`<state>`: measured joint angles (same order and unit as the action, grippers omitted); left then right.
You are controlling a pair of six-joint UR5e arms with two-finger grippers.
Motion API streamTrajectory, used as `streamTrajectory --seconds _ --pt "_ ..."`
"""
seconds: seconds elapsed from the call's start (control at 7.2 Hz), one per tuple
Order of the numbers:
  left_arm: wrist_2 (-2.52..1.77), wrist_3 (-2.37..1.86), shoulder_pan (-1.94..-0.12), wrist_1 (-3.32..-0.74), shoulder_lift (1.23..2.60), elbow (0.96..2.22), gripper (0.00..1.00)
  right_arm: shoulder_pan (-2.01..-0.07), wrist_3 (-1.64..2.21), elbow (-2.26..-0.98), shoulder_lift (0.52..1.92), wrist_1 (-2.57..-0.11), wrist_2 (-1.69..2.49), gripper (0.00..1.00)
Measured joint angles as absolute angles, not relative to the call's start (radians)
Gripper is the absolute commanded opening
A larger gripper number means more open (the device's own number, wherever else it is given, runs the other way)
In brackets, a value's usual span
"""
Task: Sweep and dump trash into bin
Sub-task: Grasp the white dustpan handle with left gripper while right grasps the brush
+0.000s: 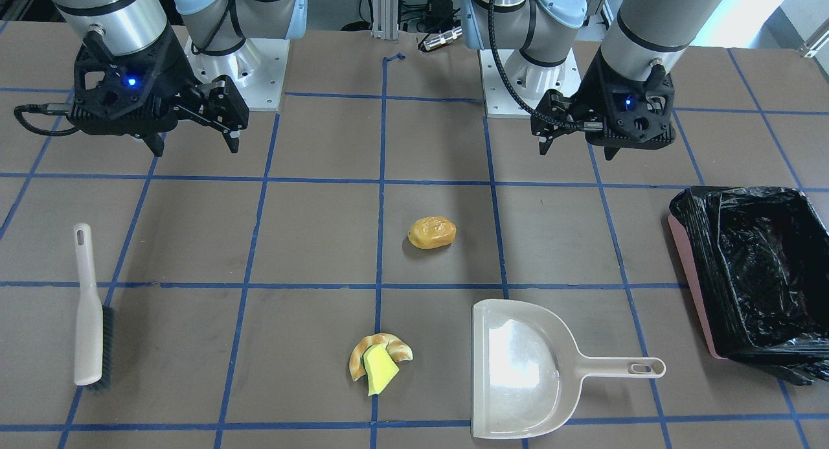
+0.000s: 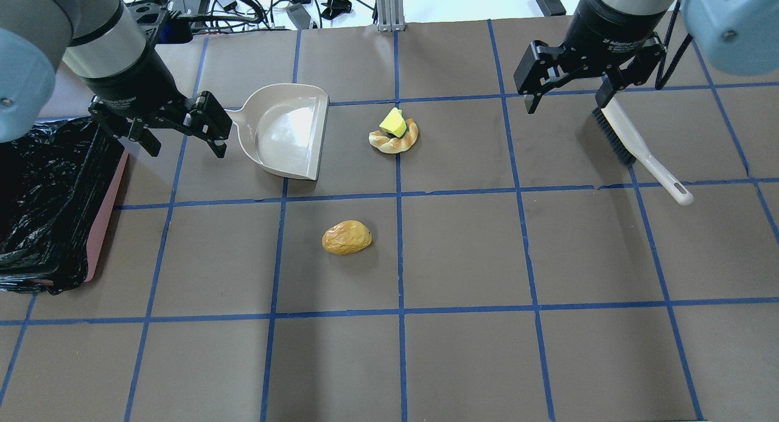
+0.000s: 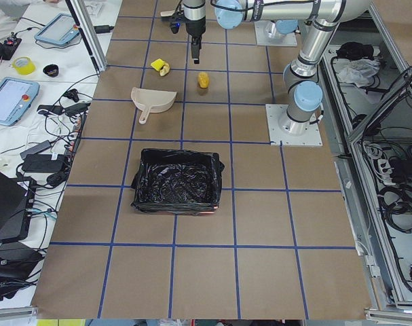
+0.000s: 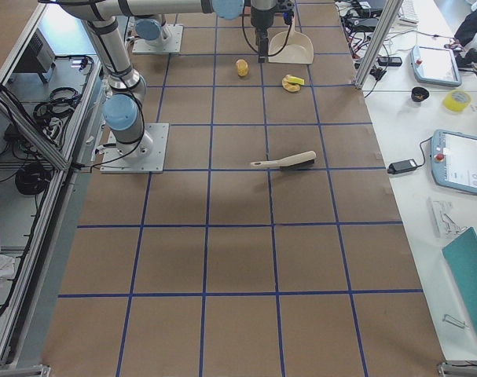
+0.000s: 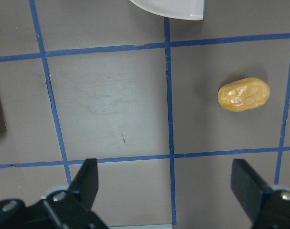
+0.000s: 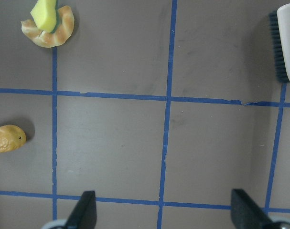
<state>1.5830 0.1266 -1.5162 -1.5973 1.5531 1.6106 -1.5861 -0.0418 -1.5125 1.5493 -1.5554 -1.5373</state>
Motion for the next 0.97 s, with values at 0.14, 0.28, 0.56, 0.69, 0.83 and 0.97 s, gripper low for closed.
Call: streamTrajectory --seconds 0.14,0.28,0.56,0.69,0.83,0.97 --pt "1.583 0.129 -1.516 -1.588 1.556 1.612 1.0 -1.586 -0.042 -1.512 1.549 -1.554 -1.537 1.0" --pt "1.582 0.129 -1.515 -1.575 1.562 1.613 1.0 -1.585 -0.041 -1.513 1.549 -1.554 -1.538 1.0" --pt "1.579 0.111 -1.514 -1.566 1.566 1.607 1.0 -1.583 -0.04 -1.515 1.541 -1.558 -1.535 1.0" --pt "1.582 0.069 -1.511 -1.556 1.567 1.604 1.0 -1.576 -0.042 -1.522 1.525 -1.564 -1.532 1.0" --pt "1.583 0.001 -1.497 -1.531 1.571 1.608 1.0 -1.548 -0.052 -1.535 1.51 -1.567 -1.529 1.0" --pt "1.583 -0.069 -1.476 -1.507 1.578 1.614 1.0 -1.487 -0.083 -1.546 1.504 -1.566 -1.525 1.0"
